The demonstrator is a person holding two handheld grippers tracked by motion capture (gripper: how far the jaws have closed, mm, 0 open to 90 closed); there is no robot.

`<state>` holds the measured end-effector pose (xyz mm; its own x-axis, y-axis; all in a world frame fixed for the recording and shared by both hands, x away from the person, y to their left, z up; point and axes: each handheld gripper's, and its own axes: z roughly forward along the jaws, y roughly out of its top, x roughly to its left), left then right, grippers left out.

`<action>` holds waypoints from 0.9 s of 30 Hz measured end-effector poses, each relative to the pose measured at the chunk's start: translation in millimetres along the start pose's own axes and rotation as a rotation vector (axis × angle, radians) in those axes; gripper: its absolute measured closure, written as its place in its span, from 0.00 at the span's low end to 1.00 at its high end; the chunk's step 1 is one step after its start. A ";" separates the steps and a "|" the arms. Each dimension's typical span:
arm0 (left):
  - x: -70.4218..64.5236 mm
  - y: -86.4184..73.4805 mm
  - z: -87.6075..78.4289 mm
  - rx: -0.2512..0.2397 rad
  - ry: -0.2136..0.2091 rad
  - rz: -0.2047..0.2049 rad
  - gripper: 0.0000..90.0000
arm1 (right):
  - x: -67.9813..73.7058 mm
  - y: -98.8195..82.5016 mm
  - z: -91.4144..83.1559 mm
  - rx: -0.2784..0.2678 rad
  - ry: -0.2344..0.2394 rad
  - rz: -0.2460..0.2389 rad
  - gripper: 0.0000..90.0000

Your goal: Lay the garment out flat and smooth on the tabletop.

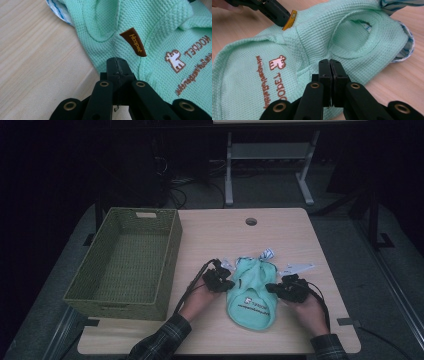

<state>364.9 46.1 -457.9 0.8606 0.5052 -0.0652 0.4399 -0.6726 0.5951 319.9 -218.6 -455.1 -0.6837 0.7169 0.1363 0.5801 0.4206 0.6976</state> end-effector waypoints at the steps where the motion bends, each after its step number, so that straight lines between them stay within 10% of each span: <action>1: 0.0 0.0 0.1 -0.001 0.000 0.000 1.00 | 0.1 -0.2 -0.8 -0.001 0.002 0.003 0.98; 27: 0.0 -1.1 0.0 -0.008 0.000 -0.011 1.00 | -10.3 -29.3 -32.3 0.011 -0.039 0.046 0.97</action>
<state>364.5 46.9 -458.6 0.8555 0.5129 -0.0715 0.4474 -0.6626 0.6007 295.7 -256.3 -454.3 -0.6384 0.7568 0.1405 0.6157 0.3926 0.6832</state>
